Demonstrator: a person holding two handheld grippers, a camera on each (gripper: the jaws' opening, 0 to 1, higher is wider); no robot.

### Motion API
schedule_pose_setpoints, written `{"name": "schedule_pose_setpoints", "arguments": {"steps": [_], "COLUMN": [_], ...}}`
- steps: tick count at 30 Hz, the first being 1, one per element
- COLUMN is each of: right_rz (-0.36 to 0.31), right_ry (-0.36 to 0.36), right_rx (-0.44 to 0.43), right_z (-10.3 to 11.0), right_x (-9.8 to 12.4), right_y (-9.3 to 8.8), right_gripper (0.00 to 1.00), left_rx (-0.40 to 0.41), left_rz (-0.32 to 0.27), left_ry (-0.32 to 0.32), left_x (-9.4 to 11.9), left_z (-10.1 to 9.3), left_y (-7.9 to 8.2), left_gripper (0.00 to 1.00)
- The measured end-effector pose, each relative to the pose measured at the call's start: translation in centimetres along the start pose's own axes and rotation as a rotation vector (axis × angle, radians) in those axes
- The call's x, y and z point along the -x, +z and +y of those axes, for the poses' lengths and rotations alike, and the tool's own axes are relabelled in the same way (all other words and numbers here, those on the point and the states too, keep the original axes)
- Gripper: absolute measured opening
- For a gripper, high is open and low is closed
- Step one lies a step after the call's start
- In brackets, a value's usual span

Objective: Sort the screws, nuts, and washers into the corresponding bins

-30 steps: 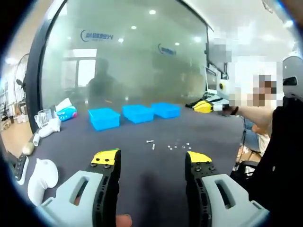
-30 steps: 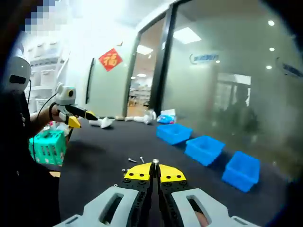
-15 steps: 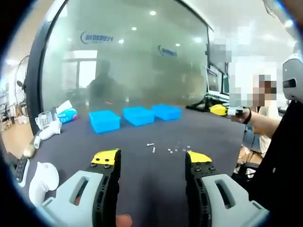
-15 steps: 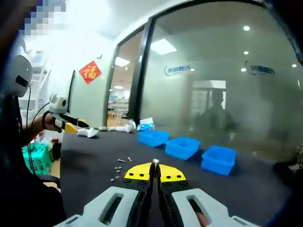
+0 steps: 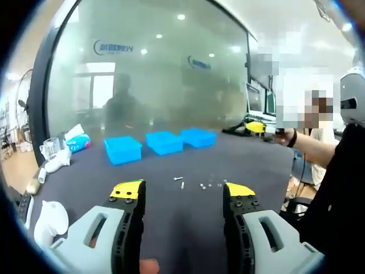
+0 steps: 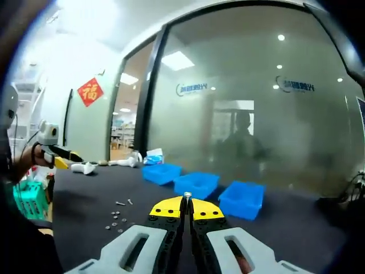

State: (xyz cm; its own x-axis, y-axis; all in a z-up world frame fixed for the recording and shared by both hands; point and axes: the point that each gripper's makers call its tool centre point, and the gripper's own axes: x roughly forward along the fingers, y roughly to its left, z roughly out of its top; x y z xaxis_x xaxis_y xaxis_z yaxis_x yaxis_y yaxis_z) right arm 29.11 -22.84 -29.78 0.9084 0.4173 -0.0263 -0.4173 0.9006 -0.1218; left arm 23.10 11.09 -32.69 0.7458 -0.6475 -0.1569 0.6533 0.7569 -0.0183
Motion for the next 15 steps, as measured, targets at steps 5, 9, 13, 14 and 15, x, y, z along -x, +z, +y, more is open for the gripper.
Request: {"name": "schedule_pose_setpoints", "arguments": {"steps": [5,9,13,14,15], "right_rz": [0.012,0.011,0.032,0.035,0.045], "right_ry": [-0.041,-0.059,-0.098,-0.103,-0.118], "right_rx": [0.036,0.083,0.068,0.064,0.067], "right_z": [-2.4,-4.3,-6.2,-6.7,-7.2], "right_x": [-2.6,-5.4,-7.8,-8.4,-9.0], "right_y": [0.5,1.3,1.3,1.3,1.2], "right_gripper": [0.01,0.01,0.01,0.01,0.01], "left_rx": [0.004,0.013,0.021,0.024,0.026], "left_rz": [-0.004,-0.005,-0.006,-0.007,-0.008], "left_ry": [0.003,0.007,0.011,0.013,0.013], "left_x": [0.2,0.2,0.4,0.4,0.4], "left_z": [0.1,0.2,0.4,0.5,0.5], "left_y": [-0.1,-0.5,-0.7,-0.7,-0.8], "left_gripper": [0.53,0.53,0.53,0.53,0.53]}}
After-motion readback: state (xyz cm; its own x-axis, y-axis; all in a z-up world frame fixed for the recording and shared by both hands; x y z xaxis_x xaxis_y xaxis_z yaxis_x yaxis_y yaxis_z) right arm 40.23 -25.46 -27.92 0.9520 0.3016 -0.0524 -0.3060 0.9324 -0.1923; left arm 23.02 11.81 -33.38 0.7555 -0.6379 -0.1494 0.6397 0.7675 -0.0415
